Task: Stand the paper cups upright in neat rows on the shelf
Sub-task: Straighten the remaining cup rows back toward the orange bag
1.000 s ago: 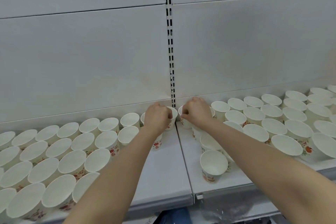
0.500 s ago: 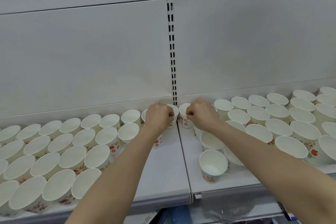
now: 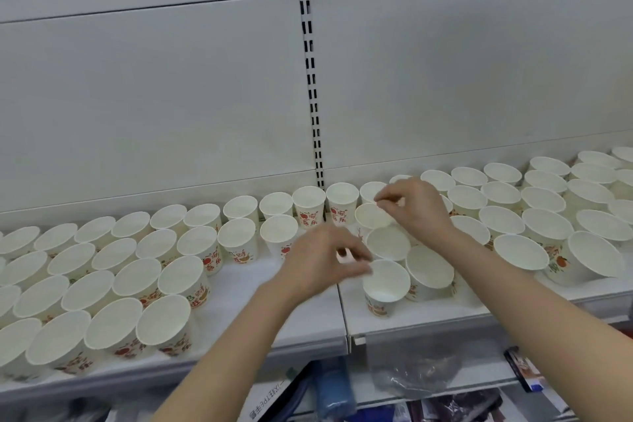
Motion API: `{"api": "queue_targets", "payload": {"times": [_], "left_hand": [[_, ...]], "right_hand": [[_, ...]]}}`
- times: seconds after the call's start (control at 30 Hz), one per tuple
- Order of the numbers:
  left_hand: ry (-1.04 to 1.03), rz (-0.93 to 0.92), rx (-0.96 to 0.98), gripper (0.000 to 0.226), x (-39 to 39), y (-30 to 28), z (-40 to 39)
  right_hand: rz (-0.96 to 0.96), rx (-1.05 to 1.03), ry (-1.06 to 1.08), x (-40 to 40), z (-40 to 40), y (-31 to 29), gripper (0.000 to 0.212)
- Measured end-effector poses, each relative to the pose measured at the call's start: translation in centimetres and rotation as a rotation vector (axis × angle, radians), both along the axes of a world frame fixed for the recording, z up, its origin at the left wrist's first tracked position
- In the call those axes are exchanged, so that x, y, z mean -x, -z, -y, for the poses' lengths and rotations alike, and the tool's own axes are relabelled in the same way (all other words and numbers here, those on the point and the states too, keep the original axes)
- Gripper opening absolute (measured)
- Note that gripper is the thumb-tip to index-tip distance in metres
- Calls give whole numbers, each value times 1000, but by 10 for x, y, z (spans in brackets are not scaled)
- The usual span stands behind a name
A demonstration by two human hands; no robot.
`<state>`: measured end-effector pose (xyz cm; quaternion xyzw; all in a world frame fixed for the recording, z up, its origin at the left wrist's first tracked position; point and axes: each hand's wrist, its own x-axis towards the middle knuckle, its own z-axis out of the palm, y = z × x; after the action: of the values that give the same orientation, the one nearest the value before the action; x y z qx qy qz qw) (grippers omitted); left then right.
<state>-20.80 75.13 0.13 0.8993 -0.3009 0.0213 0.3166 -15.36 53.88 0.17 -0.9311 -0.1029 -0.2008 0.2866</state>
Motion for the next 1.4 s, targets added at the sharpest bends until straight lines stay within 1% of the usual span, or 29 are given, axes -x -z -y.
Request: {"api": "queue_targets", "payload": {"times": [0.07,0.1,0.17,0.23,0.3,0.43,0.5,0.57,0.63,0.7,0.77,0.83,1.0,1.07,1.13,1.23,1.3,1.4], "left_hand": [[107,21,-116,29,22,6,8],[127,56,-188,30,27,10,12],[127,136,-308,26,31,13,18],[100,194,-353,17,33,14,17],[44,215,-315,12,38,14,11],[-127,138,-197,14,47,7,-16],[-221,86,-138,12,50,0,-34],[-306,8,-73,10,51,-8,-51],[-372,-53,-24,8,50,-12,-67],[-421,-75,-5,7,47,-14,-83],[-454,-90,-7,6,45,-13,-97],[-478,-111,-13,5,44,-12,-110],[-494,-143,-60,5,37,-13,-133],[-507,-143,-87,5,34,-14,-141],[-511,-139,-116,5,31,-13,-150],[-499,-127,-188,4,29,-11,-160],[-489,-115,-215,5,28,-9,-164],[-488,-80,-247,4,29,-6,-170]], "right_hand": [[-37,-19,-9,20,8,1,8],[-43,-23,-20,29,11,2,8],[-49,-16,-42,44,13,5,8],[-48,0,-73,53,14,9,5],[-24,52,-95,59,12,15,3],[13,256,-82,66,7,22,28],[6,321,-52,68,1,23,32],[-3,359,-21,71,-5,23,30],[-29,393,16,72,-8,24,23],[-57,421,61,72,-10,26,14],[-64,441,100,72,-12,27,8],[-28,411,110,74,-14,28,8],[100,182,48,80,-36,25,4],[133,150,15,79,-50,26,6],[135,144,10,76,-63,26,5],[85,169,46,66,-80,25,1],[71,192,61,57,-89,24,3],[103,254,69,45,-99,25,6]]}}
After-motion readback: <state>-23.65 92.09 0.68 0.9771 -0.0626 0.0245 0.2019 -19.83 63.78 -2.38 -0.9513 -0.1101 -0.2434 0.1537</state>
